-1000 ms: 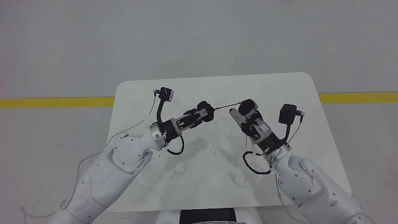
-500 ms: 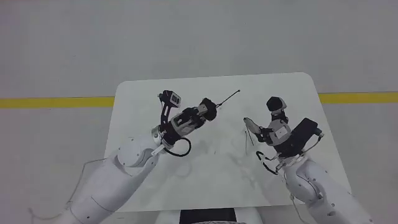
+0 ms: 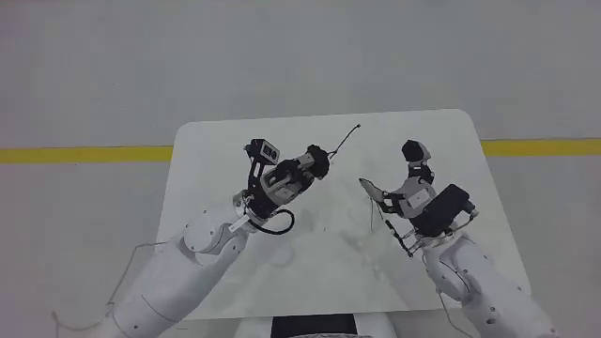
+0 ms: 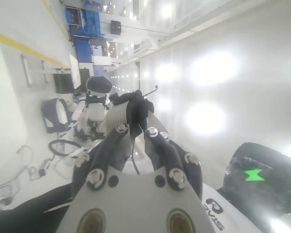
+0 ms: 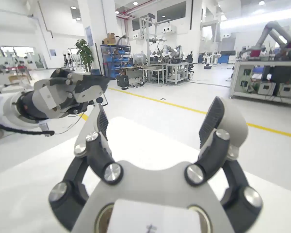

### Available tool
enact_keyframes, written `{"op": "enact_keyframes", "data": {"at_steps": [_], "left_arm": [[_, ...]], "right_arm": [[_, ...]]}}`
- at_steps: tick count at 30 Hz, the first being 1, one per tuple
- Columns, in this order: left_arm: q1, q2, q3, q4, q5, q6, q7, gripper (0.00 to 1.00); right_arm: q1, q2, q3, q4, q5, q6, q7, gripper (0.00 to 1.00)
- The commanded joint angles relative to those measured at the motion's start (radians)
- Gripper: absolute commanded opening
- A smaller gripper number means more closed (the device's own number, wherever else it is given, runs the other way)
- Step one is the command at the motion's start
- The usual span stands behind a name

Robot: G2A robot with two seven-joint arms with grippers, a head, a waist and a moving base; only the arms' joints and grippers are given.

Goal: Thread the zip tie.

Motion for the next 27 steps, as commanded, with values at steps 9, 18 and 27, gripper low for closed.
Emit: {"op": "enact_keyframes", "data": {"at_steps": [9,18,27], "left_arm": [[-0.034,-0.036,0.047,0.038,-0.063,-0.004,0.000,0.00],[-0.034,-0.036,0.047,0.038,-0.063,-0.004,0.000,0.00],[-0.013,-0.041,0.041,0.019,-0.109,-0.004,0.015,0.00]], "right_arm": [[0.081,-0.029,-0.074,0.058,-0.137,0.079,-0.097,1.00],[0.113,-0.045,-0.095,0.066,-0.036,0.039,-0.035,1.00],[0.153,-0.060,-0.106,0.095,-0.009,0.043,-0.035,1.00]]}}
